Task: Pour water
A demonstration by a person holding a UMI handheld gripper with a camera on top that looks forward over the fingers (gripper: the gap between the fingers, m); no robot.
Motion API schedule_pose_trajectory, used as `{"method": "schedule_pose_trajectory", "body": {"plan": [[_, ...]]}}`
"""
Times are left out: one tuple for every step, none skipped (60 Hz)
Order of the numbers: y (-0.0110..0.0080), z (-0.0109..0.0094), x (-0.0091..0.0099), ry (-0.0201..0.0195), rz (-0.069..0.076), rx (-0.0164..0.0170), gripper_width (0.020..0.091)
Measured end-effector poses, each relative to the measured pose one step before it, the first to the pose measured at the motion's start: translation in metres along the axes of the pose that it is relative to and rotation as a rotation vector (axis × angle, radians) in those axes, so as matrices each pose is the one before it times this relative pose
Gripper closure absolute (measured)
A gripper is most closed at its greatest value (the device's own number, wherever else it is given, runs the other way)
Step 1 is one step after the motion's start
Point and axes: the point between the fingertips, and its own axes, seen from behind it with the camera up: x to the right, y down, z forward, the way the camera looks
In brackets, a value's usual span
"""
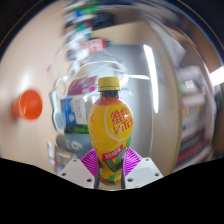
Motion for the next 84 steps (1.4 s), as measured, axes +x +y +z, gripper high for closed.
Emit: {"method": "schedule_pose_trajectory", "body": {"plan": [[0.0035, -0.00284, -0.00009, -0.01076, 0.1266, 0.00085, 0.0813], [0.00502, -0.00336, 0.00047, -0.00646, 0.1269, -0.00555, 0.0811], [0.00774, -0.00389, 0.00089, -0.00082, 0.1242, -0.01157, 0.0803], [0.00867, -0.00437, 0.00156, 0.00355, 0.1226, -0.01514, 0.0798], [0.00882, -0.00759, 0.00396, 0.01125, 0.1194, -0.01255, 0.0798], [0.0111, -0.00324, 0.0007, 0.00372, 0.1147, -0.01526, 0.0794], [0.01064, -0.00415, 0.00086, 0.00151, 0.1098, -0.01521, 0.0791], [0.01078, -0.00416, 0.00089, -0.00091, 0.1072, -0.01495, 0.0791], [0.01065, -0.00363, 0.00073, -0.0034, 0.1014, -0.0155, 0.0791], [0.01214, -0.00336, 0.00085, -0.00306, 0.0949, -0.01606, 0.0791], [0.01428, -0.00286, 0.00049, -0.00269, 0.0886, -0.0059, 0.0791], [0.01441, -0.0043, 0.00111, 0.0041, 0.0864, -0.01473, 0.0791], [0.00252, 0.00147, 0.00692, -0.01025, 0.0413, -0.02633, 0.0791], [0.00892, -0.00035, 0.00462, 0.00099, 0.0501, -0.0139, 0.079], [0.00958, -0.00094, 0.00403, 0.00427, 0.0429, -0.00716, 0.0786], [0.00721, -0.00064, 0.00441, 0.00072, 0.0313, -0.00813, 0.0778], [0.00658, -0.00011, 0.00349, 0.00416, 0.0246, -0.00483, 0.0771], [0.00633, 0.0002, 0.00311, 0.00344, 0.0149, -0.00358, 0.0769], [0.00627, 0.00081, 0.00265, 0.00126, 0.0095, -0.00361, 0.0769], [0.00593, 0.00095, 0.00083, -0.00436, 0.0063, -0.00335, 0.0766], [0.01153, -0.00215, -0.0018, -0.00184, 0.0143, 0.00701, 0.0765], [0.00445, 0.00374, 0.00139, -0.01122, 0.004, -0.00694, 0.0756], [0.00525, 0.0019, 0.00116, -0.00419, 0.0078, -0.00815, 0.0747], [0.0061, 0.00183, 0.00097, -0.00155, 0.0111, -0.00906, 0.0742], [0.00639, 0.00172, 0.0009, -0.00163, 0.0126, -0.01043, 0.0739], [0.00576, 0.00167, 0.00019, -0.00369, 0.0114, -0.00868, 0.0737], [0.00817, 0.00016, -0.00265, -0.00109, 0.0112, -0.00212, 0.0729], [0.00646, 0.00158, 0.00021, -0.00544, 0.0043, -0.00315, 0.0723], [0.00458, 0.00152, -0.00021, -0.00484, -0.0006, -0.00487, 0.0723], [0.00495, 0.00111, -0.00002, -0.00441, -0.0032, -0.00617, 0.0724], [0.00488, 0.00116, 0.0006, -0.002, -0.0047, -0.00765, 0.0724], [0.00466, 0.00098, 0.0011, -0.00043, -0.0051, -0.00717, 0.0721], [0.00446, 0.00066, 0.00129, 0.00059, -0.0043, -0.00606, 0.0717], [0.00414, 0.00077, 0.00154, 0.00193, -0.0033, -0.00471, 0.0711], [0.00459, 0.00059, 0.00167, 0.00288, -0.0027, -0.0048, 0.07], [0.00304, -0.00151, 0.00089, 0.00056, -0.0029, -0.00401, 0.0684], [-0.00395, -0.00163, -0.00135, 0.0034, 0.0019, 0.0344, 0.0692], [0.00025, -0.00005, 0.00227, 0.0042, -0.0046, 0.01267, 0.069], [0.00157, -0.00058, 0.00267, 0.00712, -0.0074, 0.00191, 0.0687], [-0.00013, 0.00047, -0.00046, 0.00257, -0.0017, 0.0153, 0.0688], [-0.0002, 0.00049, -0.00047, -0.00045, -0.0012, 0.01002, 0.0687], [0.00035, -0.00027, 0.00002, 0.0002, -0.0013, 0.00455, 0.0688], [-0.00166, 0.0, 0.0, 0.00063, 0.0021, 0.00737, 0.0687], [0.00162, 0.00034, 0.00021, 0.00195, 0.0019, -0.00522, 0.0686], [0.00006, 0.00031, 0.00046, 0.00207, 0.0024, -0.00095, 0.0686], [0.00002, 0.00043, -0.00005, 0.0003, 0.0015, -0.00009, 0.068], [0.00006, 0.00018, 0.00012, 0.00101, -0.0002, 0.00026, 0.067], [-0.00115, -0.00075, 0.00084, 0.00241, -0.0021, -0.00001, 0.0661], [0.00055, 0.00034, 0.00004, 0.00082, -0.0004, -0.00135, 0.0653], [0.00017, 0.00059, -0.00007, 0.00102, -0.0005, -0.00121, 0.0641], [0.00008, 0.00031, -0.00001, 0.00128, 0.0002, -0.00185, 0.0628], [0.0003, 0.00005, -0.0002, 0.00116, 0.0008, -0.00417, 0.0615], [0.00057, 0.00028, -0.00007, 0.00012, 0.0002, -0.00713, 0.0599], [0.00151, 0.00032, -0.00007, -0.00012, -0.0009, -0.01243, 0.0582], [0.00296, -0.00002, 0.00032, -0.00207, -0.001, -0.02332, 0.0562], [0.00633, -0.00034, -0.00035, -0.00331, 0.0029, -0.03287, 0.0526], [0.00744, -0.00058, -0.00092, -0.00446, 0.0067, -0.03722, 0.0474], [0.00674, -0.00096, -0.00137, -0.00729, 0.01, -0.03399, 0.041], [0.00579, -0.00205, -0.00185, -0.00871, 0.013, -0.02979, 0.0333], [0.00469, -0.00265, -0.00182, -0.0085, 0.0151, -0.02423, 0.0297], [0.0032, -0.00315, -0.00185, -0.0085, 0.0157, -0.01784, 0.0243], [0.00213, -0.00387, 0.00009, -0.00158, 0.0168, -0.01117, 0.0248], [0.0035, -0.00292, -0.00085, -0.00569, 0.0135, -0.00902, 0.0251], [0.00179, -0.00512, -0.00104, -0.00442, 0.0113, -0.00571, 0.0266], [0.00148, -0.00556, -0.00054, -0.00046, 0.0074, -0.00543, 0.0266], [0.00104, -0.00658, 0.00016, 0.00207, 0.0018, -0.00473, 0.0267], [0.00055, -0.00734, 0.00008, 0.00275, -0.0025, -0.00186, 0.0267], [-0.00051, -0.00781, 0.0001, 0.00284, -0.0063, 0.00163, 0.0265], [-0.00084, -0.00783, 0.00042, 0.00337, -0.0085, 0.00395, 0.0264], [-0.00187, -0.00765, -0.00103, 0.00751, -0.0074, 0.00203, 0.0264], [-0.00112, -0.0087, 0.00076, 0.00586, -0.0092, 0.00343, 0.0264], [-0.00044, -0.00905, -0.00115, 0.00723, -0.0074, 0.0039, 0.0264], [-0.00123, -0.00936, -0.00009, 0.00561, -0.0063, 0.00128, 0.0264], [-0.0012, -0.00955, -0.00036, 0.00638, -0.004, 0.00142, 0.0264], [-0.0015, -0.01011, -0.00079, 0.00568, -0.0019, 0.00218, 0.0264], [-0.00186, -0.0101, -0.00142, 0.00372, -0.0011, 0.00258, 0.0263], [-0.00228, -0.01053, -0.00245, 0.00101, -0.0006, 0.00294, 0.0264], [-0.00289, -0.01109, -0.00305, -0.0013, 0.0, 0.00483, 0.0266], [-0.00326, -0.01155, -0.00347, -0.00263, 0.001, 0.00659, 0.0265], [-0.00412, -0.01169, -0.0029, -0.00304, 0.0011, 0.00569, 0.0264], [-0.00377, -0.01251, -0.00411, -0.00155, 0.0019, 0.00831, 0.0265], [-0.00402, -0.01408, -0.00497, 0.00202, 0.0018, 0.00859, 0.0265], [-0.00415, -0.01212, -0.00448, -0.00133, -0.0008, 0.00965, 0.0265], [-0.00476, -0.01205, -0.00407, -0.00007, -0.0025, 0.01015, 0.0264]]}}
